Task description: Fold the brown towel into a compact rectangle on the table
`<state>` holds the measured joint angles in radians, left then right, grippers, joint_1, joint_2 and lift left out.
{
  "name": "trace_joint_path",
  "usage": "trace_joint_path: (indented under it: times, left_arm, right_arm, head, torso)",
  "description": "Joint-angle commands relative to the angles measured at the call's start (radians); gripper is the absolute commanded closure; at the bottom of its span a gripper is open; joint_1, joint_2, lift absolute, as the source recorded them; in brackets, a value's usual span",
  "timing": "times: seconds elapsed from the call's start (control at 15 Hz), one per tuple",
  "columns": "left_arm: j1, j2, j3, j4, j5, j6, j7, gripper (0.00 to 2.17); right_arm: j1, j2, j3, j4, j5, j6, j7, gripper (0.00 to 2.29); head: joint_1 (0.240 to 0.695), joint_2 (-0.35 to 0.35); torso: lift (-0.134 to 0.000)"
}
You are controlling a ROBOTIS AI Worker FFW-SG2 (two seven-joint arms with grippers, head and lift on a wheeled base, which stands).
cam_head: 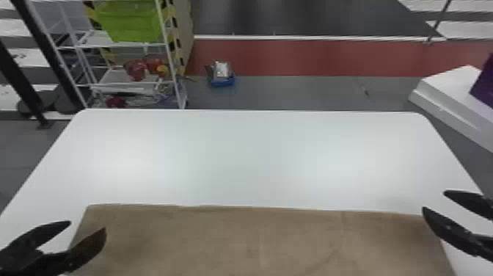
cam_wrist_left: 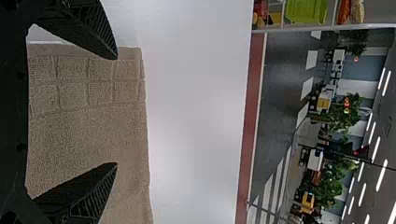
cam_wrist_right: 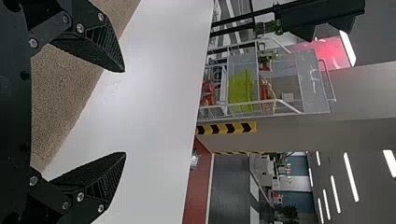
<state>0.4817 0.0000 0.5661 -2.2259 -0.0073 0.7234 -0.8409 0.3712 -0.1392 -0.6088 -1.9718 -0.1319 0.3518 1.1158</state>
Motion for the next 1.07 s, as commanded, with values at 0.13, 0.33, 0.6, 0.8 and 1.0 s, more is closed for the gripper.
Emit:
trace_joint_path:
  times: [0.13,0.33,0.6,0.8,1.0]
  left_arm:
    - [-0.003,-0.003,-0.002,0.003,-0.005,0.000,0.005,0.08]
    - [-0.006,-0.003,0.000,0.006,-0.010,0.000,0.005,0.08]
    - [-0.006,-0.003,-0.002,0.009,-0.011,0.000,0.006,0.08]
    - [-0.006,-0.003,0.001,0.005,-0.014,0.000,0.002,0.08]
    - [0.000,-0.003,0.014,0.006,-0.019,0.000,0.000,0.08]
  right_arm:
    - [0.000,-0.002,-0.005,0.002,-0.005,-0.003,0.001,0.29]
    - [0.000,-0.007,-0.005,0.002,-0.005,-0.003,0.001,0.29]
    - [0.000,-0.007,-0.008,0.004,-0.003,-0.003,0.001,0.29]
    - [0.000,-0.008,-0.006,0.005,-0.002,-0.003,0.001,0.29]
    - [-0.005,-0.010,-0.005,0.005,0.000,-0.003,0.001,0.29]
  head:
    - [0.695,0.005]
    - [0.695,0.006]
    - [0.695,0.007]
    - [0.695,0.005]
    - [0.695,0.006]
  torso:
    - [-0.123]
    - [-0.123]
    - [-0.123]
    - [-0.123]
    - [-0.123]
